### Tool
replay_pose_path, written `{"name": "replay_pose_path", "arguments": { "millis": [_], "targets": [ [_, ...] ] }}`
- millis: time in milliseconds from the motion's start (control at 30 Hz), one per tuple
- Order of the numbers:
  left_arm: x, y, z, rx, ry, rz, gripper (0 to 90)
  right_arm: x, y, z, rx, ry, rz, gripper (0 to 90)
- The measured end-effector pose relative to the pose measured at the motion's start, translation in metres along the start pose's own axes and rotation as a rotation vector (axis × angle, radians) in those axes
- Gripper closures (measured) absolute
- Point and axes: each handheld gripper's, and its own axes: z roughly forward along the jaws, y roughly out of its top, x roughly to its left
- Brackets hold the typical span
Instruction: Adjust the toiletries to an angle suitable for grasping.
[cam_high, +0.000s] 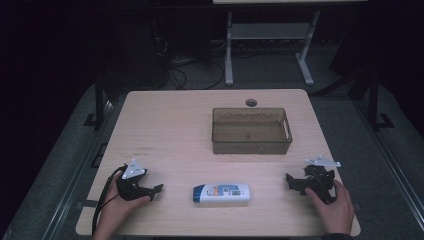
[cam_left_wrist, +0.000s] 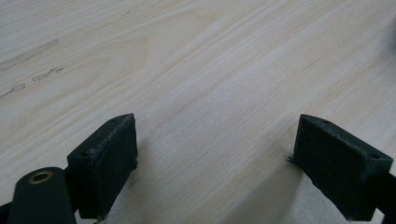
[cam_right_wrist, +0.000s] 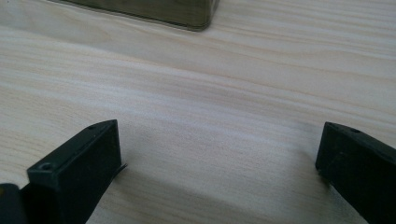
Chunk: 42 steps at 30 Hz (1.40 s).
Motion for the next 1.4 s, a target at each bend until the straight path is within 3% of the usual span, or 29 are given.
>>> {"name": "replay_pose_path", "arguments": {
  "millis": [600,733,833,967,1000,1067,1133,1233,1333,1400],
  "targets": [
    [0.000,0.001,0.000,-0.008,0.010,-0.010,15.6,0.000,0.000,0.000,-0.001,0.000,-0.001,0.0],
    [0.001,-0.001,-0.003,-0.030,0.007,-0.008,34.7,0.000,0.000,0.000,0.000,0.000,0.000,0.0],
    [0.003,-0.001,-0.006,-0.028,0.002,-0.004,41.8,0.000,0.000,0.000,0.000,0.000,0.000,0.0],
    [0.003,0.001,-0.010,-0.024,-0.030,-0.009,60.0,0.000,0.000,0.000,0.000,0.000,0.000,0.0],
    [0.002,0.003,-0.011,-0.034,-0.036,-0.012,60.0,0.000,0.000,0.000,0.000,0.000,-0.001,0.0],
    [0.001,0.008,-0.013,-0.052,-0.066,-0.016,71.3,0.000,0.000,0.000,0.000,0.000,0.000,0.0],
    [0.000,0.011,-0.014,-0.057,-0.081,-0.019,74.0,0.000,0.000,0.000,0.000,0.000,-0.001,0.0],
    [-0.003,0.013,-0.014,-0.059,-0.108,-0.028,87.7,0.000,0.000,0.000,0.000,0.000,0.000,0.0],
    [-0.012,0.020,-0.017,-0.067,-0.158,-0.024,89.9,0.000,0.000,0.000,0.000,0.000,-0.001,0.0],
    [-0.014,0.022,-0.018,-0.069,-0.169,-0.018,89.9,0.000,0.000,0.000,0.000,0.000,0.000,0.0]
  ]
}}
